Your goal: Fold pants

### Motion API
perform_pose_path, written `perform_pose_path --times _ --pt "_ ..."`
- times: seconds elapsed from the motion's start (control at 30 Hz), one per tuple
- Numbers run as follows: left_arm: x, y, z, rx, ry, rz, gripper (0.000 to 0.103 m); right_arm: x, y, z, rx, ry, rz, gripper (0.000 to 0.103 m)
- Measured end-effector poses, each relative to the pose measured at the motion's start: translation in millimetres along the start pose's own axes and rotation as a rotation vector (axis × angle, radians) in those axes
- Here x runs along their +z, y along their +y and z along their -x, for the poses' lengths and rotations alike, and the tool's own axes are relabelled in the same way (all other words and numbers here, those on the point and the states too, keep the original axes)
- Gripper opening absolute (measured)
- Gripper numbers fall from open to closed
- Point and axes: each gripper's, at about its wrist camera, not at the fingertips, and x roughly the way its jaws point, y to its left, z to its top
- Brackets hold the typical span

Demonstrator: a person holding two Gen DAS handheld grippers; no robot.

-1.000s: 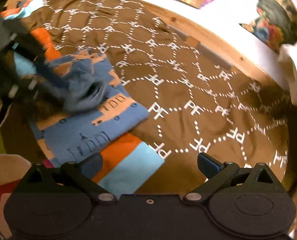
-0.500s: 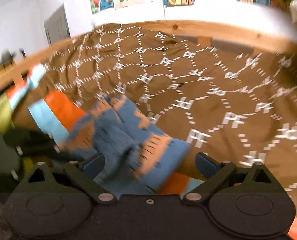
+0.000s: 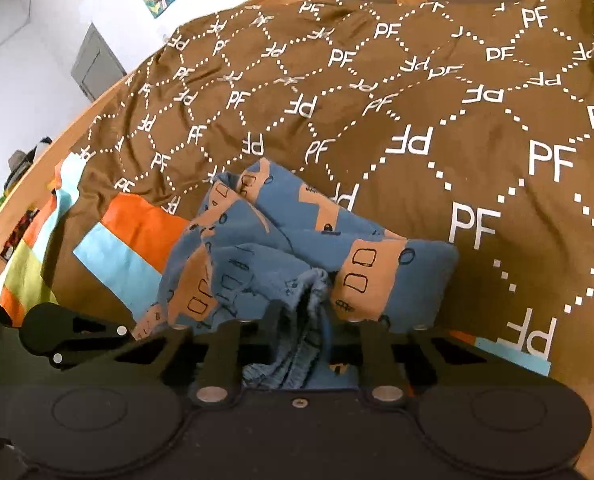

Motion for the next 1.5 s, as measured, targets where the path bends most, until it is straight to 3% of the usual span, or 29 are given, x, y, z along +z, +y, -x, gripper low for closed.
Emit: perform_pose_path --times 0.23,0.4,0.57,0.63,0.77,0.8,0.9,0.93,1.0,1.13,1.27,1.37,1.5 --pt "15 -3 13 -0.046 -0.047 0.04 0.008 2 3 27 0.003 -0.04 0.001 0.012" --pt "26 -17 8 -0.072 -0.074 0.003 0.008 1 -7 47 -0.027 -0.052 -0.004 0.012" --pt "21 -35 -15 -0.087 -0.03 -0.055 0.009 -8 -24 49 -0.07 -0.009 -0.021 0.014" --pt "12 -39 -23 -0.089 0.0 -0.08 0.011 -15 -30 43 -0.099 0.019 -0.025 0.023" --pt "-2 -40 -17 -0.127 -0.003 -0.108 0.028 -23 -29 42 -0.153 0.043 0.039 0.05" --pt "-3 -37 -12 -0.141 -0.013 -0.098 0.03 -24 -28 46 -0.168 0.037 0.062 0.057" --pt "-1 -15 2 -0.165 -0.034 0.001 0.049 -23 -23 57 -0.218 -0.005 0.112 0.072" --pt "1 -2 7 -0.149 -0.051 0.053 0.054 -22 -20 60 -0.243 -0.027 0.131 0.076" --pt "5 21 12 -0.08 -0.084 0.126 0.055 -22 -13 63 -0.269 -0.06 0.154 0.084" --pt "27 65 -5 0.049 -0.091 0.211 0.05 -28 13 60 -0.285 -0.106 0.246 0.086" --pt "36 85 -44 0.135 -0.051 0.167 0.045 -45 37 44 -0.301 -0.068 0.345 0.086" --pt "26 94 -74 0.197 0.006 0.128 0.038 -62 46 29 -0.386 0.003 0.419 0.086" --pt "17 98 -70 0.197 -0.021 0.144 0.039 -82 32 29 -0.378 0.055 0.354 0.086"
